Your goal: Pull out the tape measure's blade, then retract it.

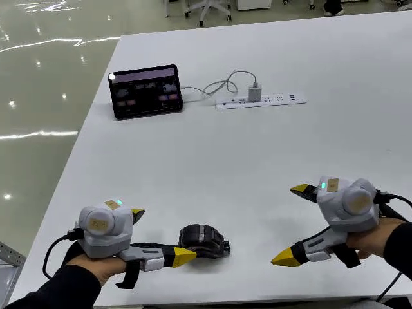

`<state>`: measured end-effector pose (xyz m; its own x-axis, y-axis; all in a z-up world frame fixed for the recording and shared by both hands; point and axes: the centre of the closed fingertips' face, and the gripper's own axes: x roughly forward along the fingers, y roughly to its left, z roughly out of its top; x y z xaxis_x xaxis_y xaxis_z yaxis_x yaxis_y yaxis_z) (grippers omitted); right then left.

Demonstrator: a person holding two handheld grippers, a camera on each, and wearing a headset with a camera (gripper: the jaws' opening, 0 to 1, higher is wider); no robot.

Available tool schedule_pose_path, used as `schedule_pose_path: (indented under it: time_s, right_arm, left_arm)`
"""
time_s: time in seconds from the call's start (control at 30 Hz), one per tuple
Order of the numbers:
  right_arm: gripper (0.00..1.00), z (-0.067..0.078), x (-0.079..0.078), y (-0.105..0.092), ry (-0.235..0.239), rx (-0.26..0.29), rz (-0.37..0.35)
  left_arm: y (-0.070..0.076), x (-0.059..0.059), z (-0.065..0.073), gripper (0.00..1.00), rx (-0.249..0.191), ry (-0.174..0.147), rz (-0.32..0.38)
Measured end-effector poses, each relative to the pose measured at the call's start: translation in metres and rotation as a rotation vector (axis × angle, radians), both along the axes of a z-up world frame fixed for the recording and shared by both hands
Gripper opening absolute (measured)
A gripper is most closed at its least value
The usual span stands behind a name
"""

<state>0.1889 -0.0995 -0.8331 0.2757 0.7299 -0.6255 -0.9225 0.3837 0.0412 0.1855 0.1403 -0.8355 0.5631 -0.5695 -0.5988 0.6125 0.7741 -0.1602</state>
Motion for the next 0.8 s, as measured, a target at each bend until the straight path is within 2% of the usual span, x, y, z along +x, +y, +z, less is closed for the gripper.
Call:
schedule_pose_path:
  time_s: [0.17,0.33,0.37,0.4,0.43,0.47,0.53,0.7,0.8]
  right_arm:
    - [1.00,0.011,-0.001,-0.031,-0.050,0.026,-0.070]
    - [1.00,0.009,-0.006,-0.068,-0.039,0.019,-0.138]
    - [1.00,0.010,-0.007,-0.076,-0.034,0.028,-0.165]
    - [1.00,0.012,-0.008,-0.081,-0.040,0.030,-0.175]
    - [1.00,0.012,-0.007,-0.091,-0.061,0.018,-0.197]
    - [1.00,0.012,-0.007,-0.097,-0.067,0.010,-0.210]
    - [1.00,0.011,-0.009,-0.109,-0.070,0.008,-0.237]
    - [1.00,0.006,-0.020,-0.129,-0.054,-0.009,-0.272]
    - [1.00,0.007,-0.023,-0.136,-0.066,-0.019,-0.267]
  left_arm:
    - [0.018,-0.003,-0.005,1.00,0.017,0.004,-0.002]
    - [0.032,-0.012,-0.010,1.00,0.047,0.009,-0.010]
    - [0.036,-0.011,-0.006,1.00,0.064,-0.025,0.000]
    - [0.042,-0.006,-0.001,1.00,0.083,-0.075,0.025]
    - [0.035,-0.013,0.002,1.00,0.031,-0.036,0.023]
    - [0.033,-0.017,0.002,1.00,0.000,0.000,0.020]
    - [0.041,-0.014,0.003,1.00,0.043,-0.037,0.029]
    - [0.043,-0.016,0.005,1.00,0.040,-0.027,0.032]
    - [0.050,-0.014,0.004,1.00,0.067,-0.036,0.066]
